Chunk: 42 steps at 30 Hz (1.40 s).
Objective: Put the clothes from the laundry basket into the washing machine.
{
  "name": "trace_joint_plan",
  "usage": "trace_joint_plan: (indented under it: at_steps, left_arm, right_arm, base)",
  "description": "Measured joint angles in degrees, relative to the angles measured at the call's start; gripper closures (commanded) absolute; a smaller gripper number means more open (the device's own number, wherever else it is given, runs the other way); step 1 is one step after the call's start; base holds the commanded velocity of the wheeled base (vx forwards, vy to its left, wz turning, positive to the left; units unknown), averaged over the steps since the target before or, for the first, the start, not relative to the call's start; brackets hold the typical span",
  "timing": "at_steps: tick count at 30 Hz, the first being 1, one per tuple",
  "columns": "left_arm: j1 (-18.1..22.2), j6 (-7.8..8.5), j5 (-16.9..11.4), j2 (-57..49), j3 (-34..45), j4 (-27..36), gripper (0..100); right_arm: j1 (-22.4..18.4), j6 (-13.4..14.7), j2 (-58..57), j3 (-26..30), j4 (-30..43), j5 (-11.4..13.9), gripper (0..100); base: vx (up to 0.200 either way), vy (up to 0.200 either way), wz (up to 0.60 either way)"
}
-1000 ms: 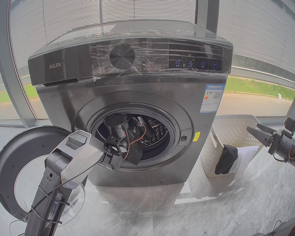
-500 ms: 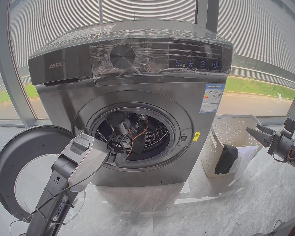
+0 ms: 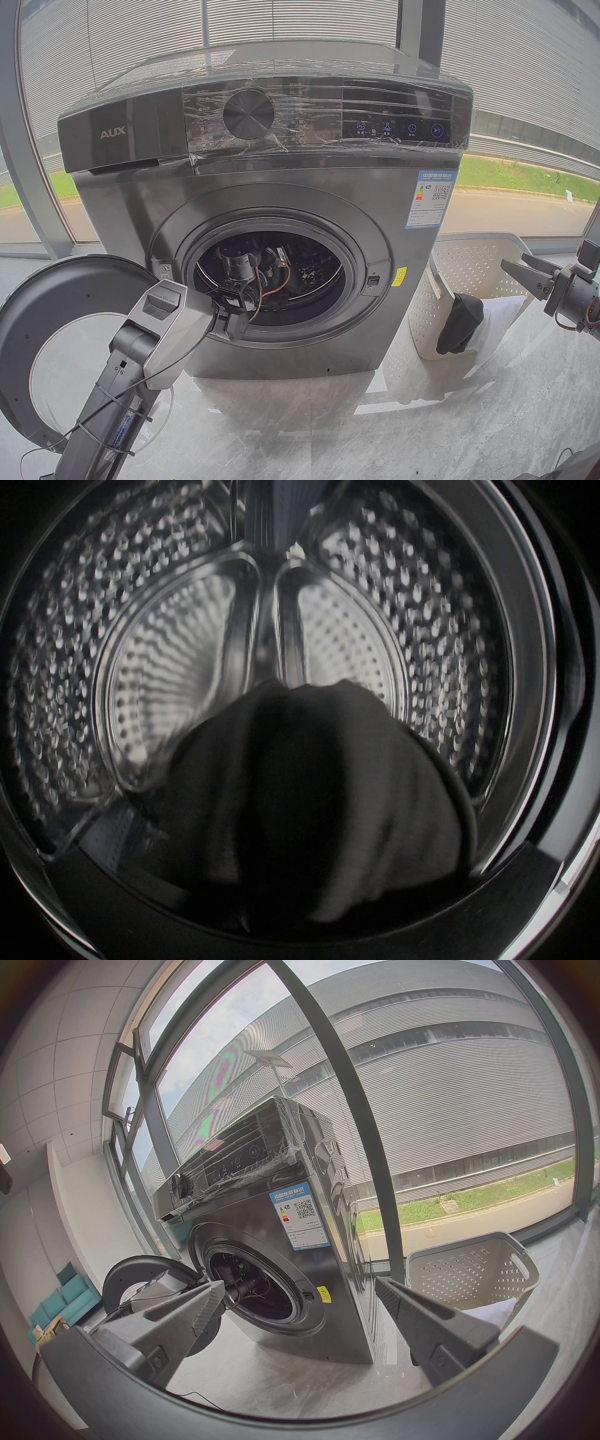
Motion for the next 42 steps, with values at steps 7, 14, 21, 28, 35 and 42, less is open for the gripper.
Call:
trace_joint_plan:
  at_steps: [7, 14, 21, 28, 35, 42]
  left_arm:
    - [0.74, 1.16, -0.28, 4.21, -0.35, 4.40, 0]
    - [0.35, 1.10, -0.39, 5.06, -0.43, 5.06, 0]
    - [0.02, 0.79, -0.37, 1.07, -0.43, 8.35, 0]
    - [-0.55, 0.57, -0.33, -4.66, -0.38, 11.72, 0]
    - [-0.85, 0.41, -0.33, -9.05, 4.11, 11.98, 0]
    - [-1.10, 0.66, -0.90, -14.86, 19.42, 4.07, 0]
  right_arm:
    - [0.00, 0.00, -0.02, -0.13, 0.02, -0.02, 0]
    - [0.00, -0.02, -0.02, -0.23, 0.05, 0.00, 0]
    - [0.00, 0.05, -0.07, -0.30, 0.05, 0.00, 0]
    - [0.00, 0.11, -0.18, -0.44, 0.02, 0.00, 0]
    - [0.00, 0.22, -0.27, -0.80, 0.00, 0.00, 0]
    - [0.00, 0.28, -0.29, -1.49, 0.02, 0.01, 0]
  base:
    - [0.000, 0.000, 0.00]
    - [0.000, 0.000, 0.00]
    - [0.000, 0.000, 0.00]
    - [0.000, 0.000, 0.00]
    - [0.000, 0.000, 0.00]
    - [0.000, 0.000, 0.00]
